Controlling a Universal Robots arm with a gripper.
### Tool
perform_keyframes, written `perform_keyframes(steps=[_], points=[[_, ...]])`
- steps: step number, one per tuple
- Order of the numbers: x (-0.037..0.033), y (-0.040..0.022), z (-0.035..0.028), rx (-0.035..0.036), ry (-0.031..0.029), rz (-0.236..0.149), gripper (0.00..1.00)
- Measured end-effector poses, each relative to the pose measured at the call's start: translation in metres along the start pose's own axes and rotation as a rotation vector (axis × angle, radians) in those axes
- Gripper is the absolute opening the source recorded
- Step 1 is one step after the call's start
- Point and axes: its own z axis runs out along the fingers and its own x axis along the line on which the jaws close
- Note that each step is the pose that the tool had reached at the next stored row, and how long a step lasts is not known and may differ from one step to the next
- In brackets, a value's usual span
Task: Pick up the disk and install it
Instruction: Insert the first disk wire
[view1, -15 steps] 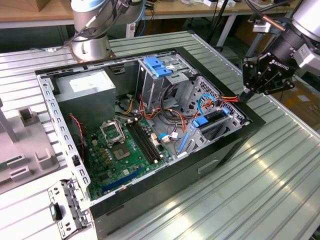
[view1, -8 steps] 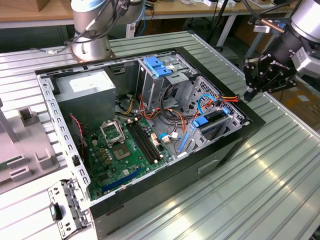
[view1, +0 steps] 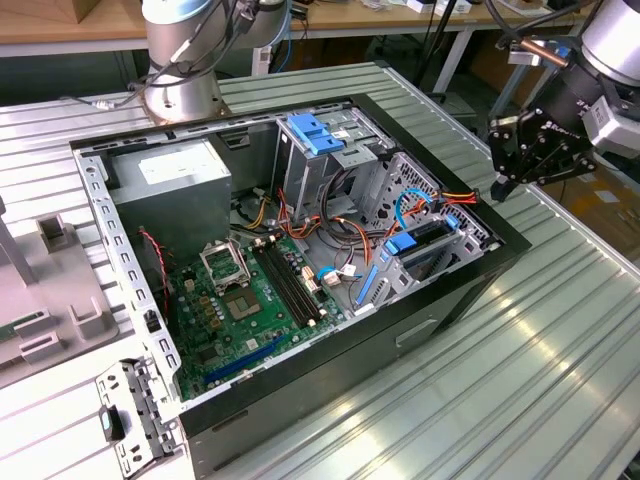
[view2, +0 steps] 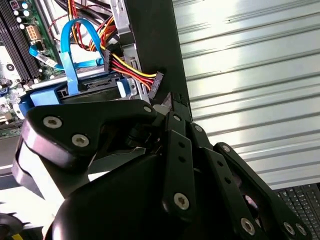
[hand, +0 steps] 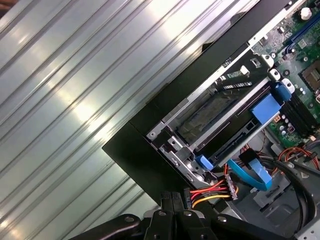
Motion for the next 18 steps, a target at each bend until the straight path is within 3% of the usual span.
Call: perform_keyframes(steps=[1, 2, 3, 4, 7, 13, 18], points=[[-0.0091, 0.0045, 0.0033, 0.0002, -0.0002, 0.000, 0.11], [-0.0129, 0.0009, 0.0049, 0.0002, -0.0002, 0.000, 0.11], [-0.0129, 0.0010, 0.0097, 0.0016, -0.0014, 0.000, 0.36], [-0.0109, -0.0024, 0.0129, 0.0020, -0.0027, -0.007, 0.36], [-0.0109, -0.0028, 0.0144, 0.0021, -0.0034, -0.011, 0.36], [-0.0102, -0.0046, 0.0165, -0.0009, -0.0090, -0.074, 0.36], [-0.0097, -0.0057, 0.0168, -0.0014, -0.0093, -0.080, 0.36]])
